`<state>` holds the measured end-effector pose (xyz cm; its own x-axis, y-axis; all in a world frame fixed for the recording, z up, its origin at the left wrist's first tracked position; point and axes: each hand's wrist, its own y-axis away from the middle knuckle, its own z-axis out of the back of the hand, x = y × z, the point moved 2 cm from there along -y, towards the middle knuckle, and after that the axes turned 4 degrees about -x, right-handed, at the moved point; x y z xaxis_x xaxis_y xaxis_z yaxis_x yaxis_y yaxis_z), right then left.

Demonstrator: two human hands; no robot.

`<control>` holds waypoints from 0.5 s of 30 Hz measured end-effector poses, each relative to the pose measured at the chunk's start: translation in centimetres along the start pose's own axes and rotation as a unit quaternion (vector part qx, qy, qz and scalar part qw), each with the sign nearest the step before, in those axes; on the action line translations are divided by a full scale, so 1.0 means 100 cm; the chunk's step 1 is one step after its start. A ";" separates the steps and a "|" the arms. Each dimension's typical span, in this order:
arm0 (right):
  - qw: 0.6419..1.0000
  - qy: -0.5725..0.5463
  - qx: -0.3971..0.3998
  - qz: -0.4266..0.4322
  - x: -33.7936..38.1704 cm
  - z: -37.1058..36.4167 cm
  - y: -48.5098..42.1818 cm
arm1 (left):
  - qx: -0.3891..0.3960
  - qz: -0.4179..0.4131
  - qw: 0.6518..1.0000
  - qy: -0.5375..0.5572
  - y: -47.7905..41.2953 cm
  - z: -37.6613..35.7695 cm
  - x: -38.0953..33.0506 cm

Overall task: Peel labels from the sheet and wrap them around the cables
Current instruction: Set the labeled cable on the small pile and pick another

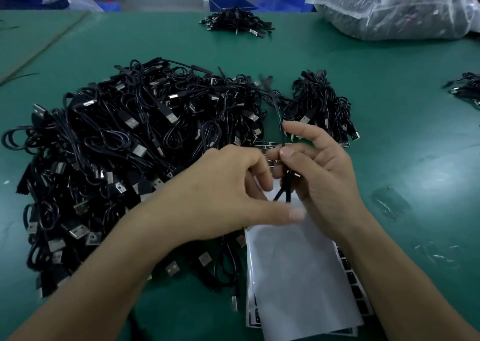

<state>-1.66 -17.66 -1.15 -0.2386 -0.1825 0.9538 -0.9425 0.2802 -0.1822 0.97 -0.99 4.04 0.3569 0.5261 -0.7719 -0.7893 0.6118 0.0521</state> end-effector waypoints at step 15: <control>0.967 -0.037 0.225 -0.118 0.005 -0.026 0.020 | -0.244 0.020 0.910 0.336 -0.008 0.016 0.004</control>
<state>-3.11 -14.76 -0.44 -0.0053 -0.2628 0.9648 -0.9753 -0.2117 -0.0630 2.56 -0.37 4.71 0.0664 -0.0386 -0.9970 -0.9810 0.1799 -0.0723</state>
